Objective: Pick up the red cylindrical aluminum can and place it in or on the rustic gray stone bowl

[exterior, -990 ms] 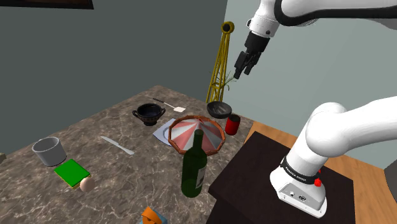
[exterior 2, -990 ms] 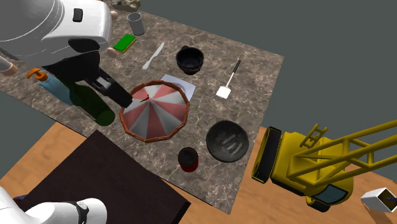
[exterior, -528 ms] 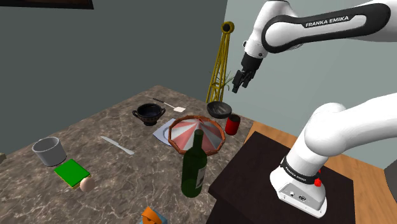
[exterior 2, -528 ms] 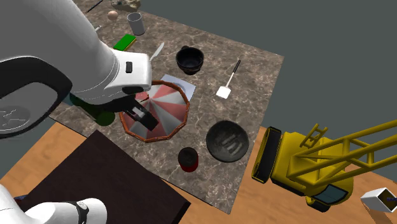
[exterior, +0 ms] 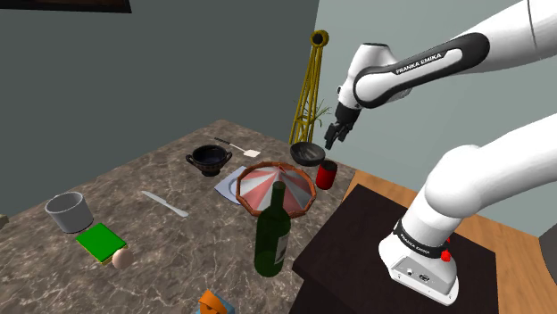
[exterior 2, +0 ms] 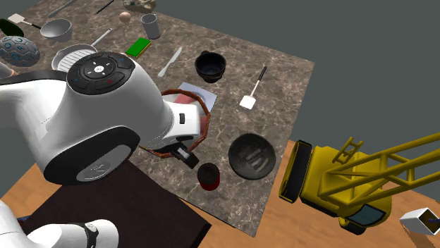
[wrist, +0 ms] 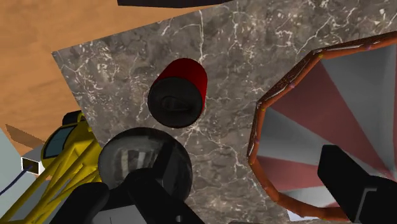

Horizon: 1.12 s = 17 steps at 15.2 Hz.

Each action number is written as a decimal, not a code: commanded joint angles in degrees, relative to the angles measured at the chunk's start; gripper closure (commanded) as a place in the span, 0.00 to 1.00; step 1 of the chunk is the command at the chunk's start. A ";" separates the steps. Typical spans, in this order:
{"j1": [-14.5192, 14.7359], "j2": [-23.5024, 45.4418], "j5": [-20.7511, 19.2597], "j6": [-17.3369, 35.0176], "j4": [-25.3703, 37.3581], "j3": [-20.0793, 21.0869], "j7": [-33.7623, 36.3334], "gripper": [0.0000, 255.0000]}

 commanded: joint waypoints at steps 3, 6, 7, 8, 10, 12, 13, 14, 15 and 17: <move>-1.55 8.06 -1.68 9.16 -1.67 -2.43 -1.84 0.00; -2.46 15.01 -2.46 15.92 -1.96 -4.37 -3.42 0.00; -2.68 17.49 -2.54 18.17 -1.88 -5.05 -4.02 0.00; -2.84 20.05 -2.49 20.40 -1.71 -5.72 -4.70 0.00; -2.93 25.34 -1.82 24.78 -1.12 -7.12 -6.38 0.00; -2.74 27.18 -1.15 26.44 -1.00 -7.39 -7.01 0.00; -2.52 28.32 -0.57 27.52 -0.97 -7.51 -7.42 0.00; -2.29 29.48 0.10 28.60 -0.91 -7.61 -7.88 0.00; -2.05 30.65 0.88 29.68 -0.84 -7.68 -8.42 0.00; -1.60 33.03 2.79 31.79 -0.65 -7.71 -9.76 0.00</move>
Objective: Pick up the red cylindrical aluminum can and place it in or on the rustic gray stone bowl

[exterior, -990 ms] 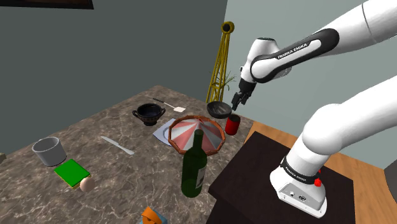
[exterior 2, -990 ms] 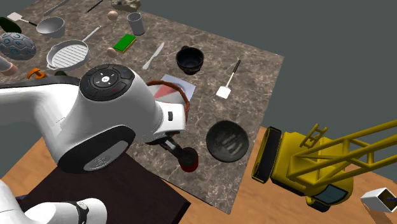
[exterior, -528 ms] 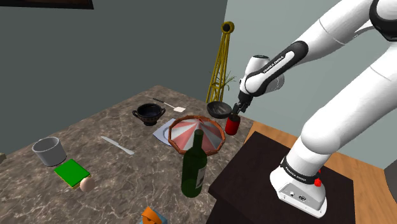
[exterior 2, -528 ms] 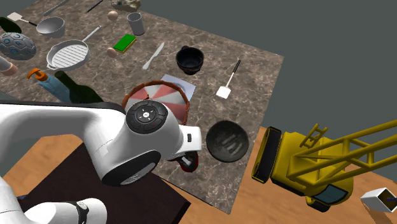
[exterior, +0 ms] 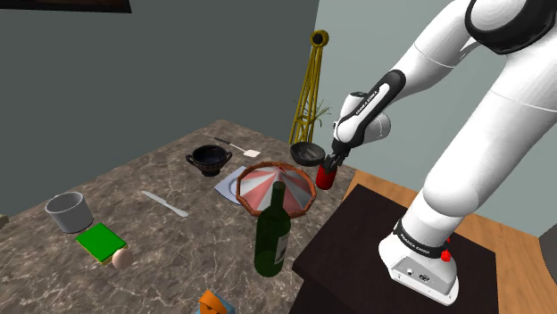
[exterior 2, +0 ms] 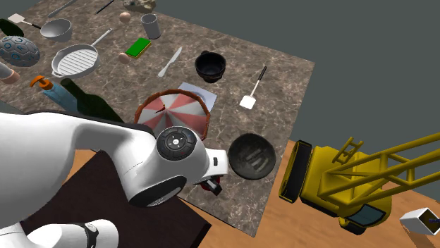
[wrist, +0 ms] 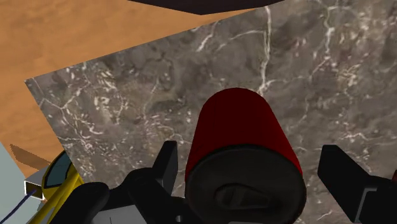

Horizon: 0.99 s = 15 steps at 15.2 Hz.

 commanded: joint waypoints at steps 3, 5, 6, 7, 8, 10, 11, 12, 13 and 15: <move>0.43 3.49 3.09 2.97 0.44 0.16 -2.27 0.00; 0.42 3.49 3.09 2.97 0.44 0.17 -2.27 0.00; 0.42 3.49 3.09 2.97 0.44 0.17 -2.27 0.00; 0.42 3.49 3.09 2.97 0.44 0.17 -2.27 0.00; 0.42 3.49 3.09 2.97 0.44 0.17 -2.27 0.00; 0.42 3.48 3.08 2.96 0.44 0.17 -2.27 1.00; 0.42 3.48 3.08 2.96 0.44 0.17 -2.27 1.00; 0.42 3.48 3.08 2.95 0.45 0.17 -2.27 1.00; 0.42 3.47 3.06 2.95 0.44 0.17 -2.24 1.00; 0.43 3.47 3.06 2.93 0.46 0.18 -2.23 1.00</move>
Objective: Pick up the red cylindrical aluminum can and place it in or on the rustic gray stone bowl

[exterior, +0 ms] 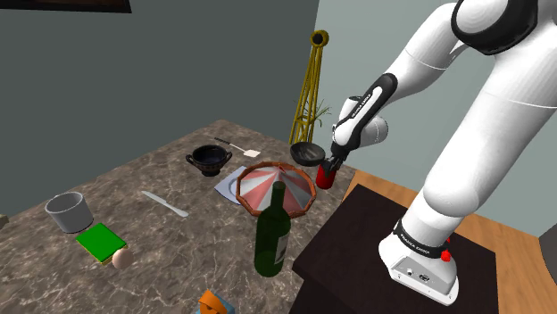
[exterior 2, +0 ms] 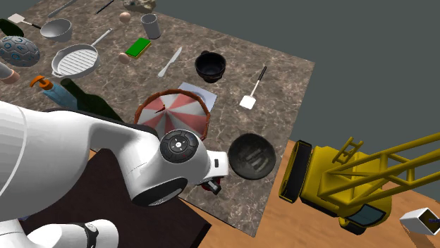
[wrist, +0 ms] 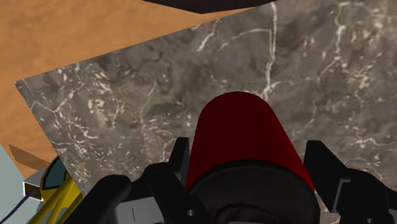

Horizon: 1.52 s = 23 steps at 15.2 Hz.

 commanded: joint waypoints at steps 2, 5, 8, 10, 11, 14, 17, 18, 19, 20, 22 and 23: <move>0.00 0.04 0.00 -0.02 -0.01 0.00 -0.01 1.00; -0.07 -1.10 -1.15 -1.02 -0.10 -0.22 0.78 1.00; -0.49 -4.51 -3.93 -4.23 -0.19 -0.44 2.71 1.00; -0.88 -6.71 -5.24 -6.40 -0.16 -0.32 3.60 1.00; -1.07 -7.79 -5.77 -7.50 -0.12 -0.23 3.97 1.00; -1.58 -10.90 -6.97 -10.78 0.09 0.10 4.79 1.00; -1.98 -13.85 -7.75 -14.06 0.46 0.46 5.33 1.00; -2.10 -14.79 -7.94 -15.15 0.61 0.58 5.46 1.00; -2.20 -15.71 -8.10 -16.23 0.79 0.71 5.58 1.00; -2.30 -16.61 -8.24 -17.31 0.97 0.83 5.68 1.00; -2.46 -18.35 -8.45 -19.46 1.39 1.07 5.85 1.00; -2.52 -19.19 -8.53 -20.53 1.63 1.19 5.92 1.00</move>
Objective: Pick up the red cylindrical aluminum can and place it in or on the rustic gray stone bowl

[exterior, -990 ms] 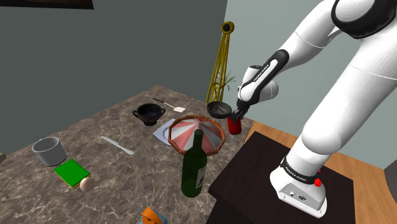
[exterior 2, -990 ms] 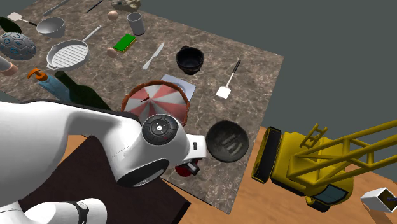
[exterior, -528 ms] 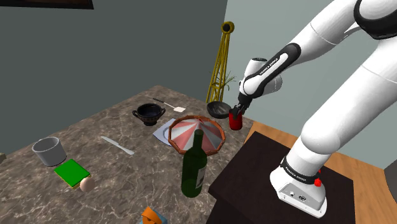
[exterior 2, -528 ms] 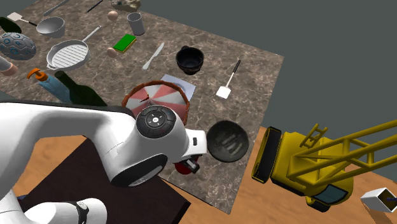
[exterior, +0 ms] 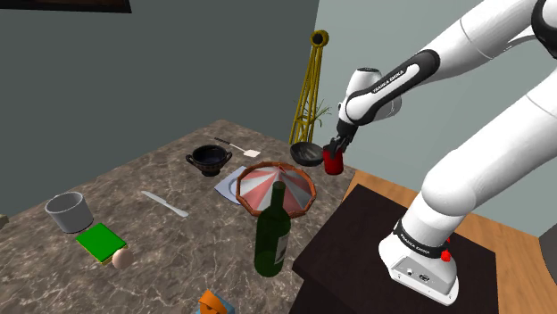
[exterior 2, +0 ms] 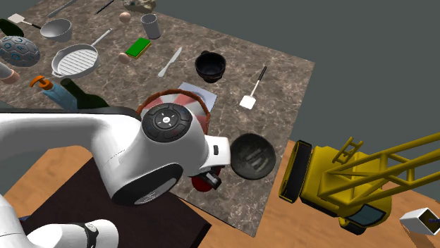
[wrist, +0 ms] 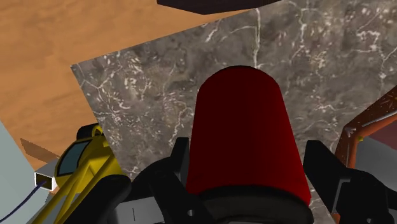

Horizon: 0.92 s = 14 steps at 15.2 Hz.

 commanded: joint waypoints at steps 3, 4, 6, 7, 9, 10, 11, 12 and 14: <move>-0.27 -3.45 -0.30 -4.41 0.98 0.54 0.30 1.00; -0.32 -4.20 -0.33 -5.45 1.28 0.66 0.34 1.00; -0.38 -5.63 -0.35 -7.51 1.91 0.89 0.40 1.00; -0.41 -6.32 -0.35 -8.53 2.25 1.01 0.42 1.00; -0.46 -7.61 -0.32 -10.55 2.98 1.24 0.46 1.00; -0.47 -7.88 -0.31 -10.98 3.14 1.29 0.46 1.00; -0.03 -5.59 0.28 -10.96 5.44 0.92 -0.08 1.00; 0.40 -3.35 0.92 -11.03 7.77 0.54 -0.66 1.00; 1.20 0.98 2.33 -11.42 12.51 -0.18 -1.90 1.00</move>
